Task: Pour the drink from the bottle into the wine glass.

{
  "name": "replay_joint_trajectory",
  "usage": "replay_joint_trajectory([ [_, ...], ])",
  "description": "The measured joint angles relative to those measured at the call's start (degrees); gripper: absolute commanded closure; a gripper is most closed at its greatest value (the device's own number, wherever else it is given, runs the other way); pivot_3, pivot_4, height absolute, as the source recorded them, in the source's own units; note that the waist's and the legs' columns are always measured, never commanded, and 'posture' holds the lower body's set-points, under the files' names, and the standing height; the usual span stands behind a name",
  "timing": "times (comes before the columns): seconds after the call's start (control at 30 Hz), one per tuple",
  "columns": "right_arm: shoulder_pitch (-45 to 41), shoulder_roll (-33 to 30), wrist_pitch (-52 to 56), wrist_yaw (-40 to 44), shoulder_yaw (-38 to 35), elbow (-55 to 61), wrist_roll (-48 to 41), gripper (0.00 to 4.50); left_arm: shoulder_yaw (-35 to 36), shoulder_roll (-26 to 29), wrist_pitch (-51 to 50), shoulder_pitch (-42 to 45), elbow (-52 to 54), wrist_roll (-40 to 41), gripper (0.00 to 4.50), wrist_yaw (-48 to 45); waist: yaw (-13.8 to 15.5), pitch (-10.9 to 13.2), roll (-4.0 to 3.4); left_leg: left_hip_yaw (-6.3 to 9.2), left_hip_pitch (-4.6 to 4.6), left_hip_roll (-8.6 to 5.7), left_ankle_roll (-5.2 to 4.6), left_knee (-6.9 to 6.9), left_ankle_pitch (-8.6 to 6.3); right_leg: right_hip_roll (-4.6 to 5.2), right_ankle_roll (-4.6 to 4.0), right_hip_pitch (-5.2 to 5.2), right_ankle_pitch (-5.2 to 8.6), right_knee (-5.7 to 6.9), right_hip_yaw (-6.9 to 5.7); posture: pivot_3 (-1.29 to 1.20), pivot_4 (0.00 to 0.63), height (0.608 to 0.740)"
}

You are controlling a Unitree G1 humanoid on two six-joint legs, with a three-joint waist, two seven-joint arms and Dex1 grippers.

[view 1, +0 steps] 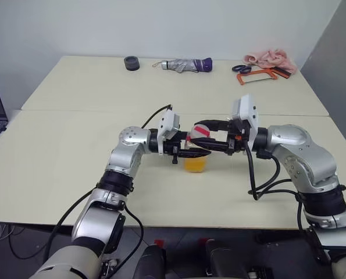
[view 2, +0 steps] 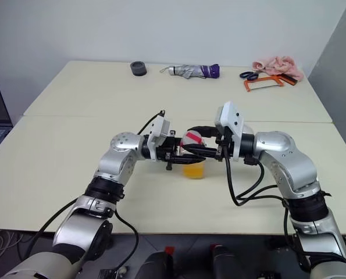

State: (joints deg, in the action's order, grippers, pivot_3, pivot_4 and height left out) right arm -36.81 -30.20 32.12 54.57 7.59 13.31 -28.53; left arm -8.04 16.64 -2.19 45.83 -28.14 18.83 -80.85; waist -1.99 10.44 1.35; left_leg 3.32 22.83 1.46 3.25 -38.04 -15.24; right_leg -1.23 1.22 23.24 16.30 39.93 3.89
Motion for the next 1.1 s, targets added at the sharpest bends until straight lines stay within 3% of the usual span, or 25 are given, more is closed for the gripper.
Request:
replay_joint_trajectory([
  [0.23,10.9,4.4,2.09,-11.55,-5.42,10.01,-1.25,0.19,0.04,-0.36,-1.17,0.1,-0.49,0.0,2.74,0.78,0.29,0.01,-0.01,0.04,0.15,-0.01,0.0,-0.01,0.0,0.21,0.0,0.07,0.01,-0.02,-0.02,0.0,0.15,0.74],
  [0.33,14.56,6.17,5.83,-19.2,-7.87,19.29,-2.46,0.17,0.24,-0.32,-1.11,0.38,-0.99,-0.02,2.74,1.39,0.24,0.01,-0.01,0.03,0.13,-0.02,0.01,-0.02,0.0,0.21,0.01,0.06,0.01,-0.02,0.0,0.0,0.15,0.74],
  [0.5,17.56,8.64,11.75,-29.62,-4.67,27.41,-1.17,0.17,0.37,-0.68,-0.73,1.63,-2.55,-0.12,2.74,1.46,-0.04,0.01,-0.02,-0.01,0.06,-0.02,0.01,-0.02,0.01,0.02,0.02,0.06,0.01,0.02,0.04,0.0,0.15,0.74],
  [0.8,14.99,14.81,12.07,-42.13,1.16,26.95,8.26,0.17,0.52,-1.63,1.07,2.84,-6.04,-1.24,2.74,1.48,0.01,0.01,-0.01,0.01,0.08,-0.02,0.01,0.0,0.0,-0.01,0.01,0.06,0.02,-0.01,0.03,0.0,0.15,0.74],
  [1.03,15.17,17.7,10.39,-44.25,3.69,24.92,12.0,0.17,0.55,-1.77,1.58,3.36,-6.59,-1.61,2.74,1.47,0.01,0.01,-0.02,0.0,0.09,-0.02,0.01,0.0,0.0,0.0,0.01,0.06,0.02,-0.02,0.04,0.0,0.15,0.74],
  [1.1,15.43,18.23,10.29,-44.51,3.73,24.16,12.13,0.57,0.56,-1.78,1.6,3.36,-6.6,-1.69,2.74,1.48,0.02,0.01,-0.02,-0.01,0.09,-0.02,0.01,0.0,0.0,0.0,0.01,0.06,0.02,-0.02,0.04,0.0,0.15,0.74],
])
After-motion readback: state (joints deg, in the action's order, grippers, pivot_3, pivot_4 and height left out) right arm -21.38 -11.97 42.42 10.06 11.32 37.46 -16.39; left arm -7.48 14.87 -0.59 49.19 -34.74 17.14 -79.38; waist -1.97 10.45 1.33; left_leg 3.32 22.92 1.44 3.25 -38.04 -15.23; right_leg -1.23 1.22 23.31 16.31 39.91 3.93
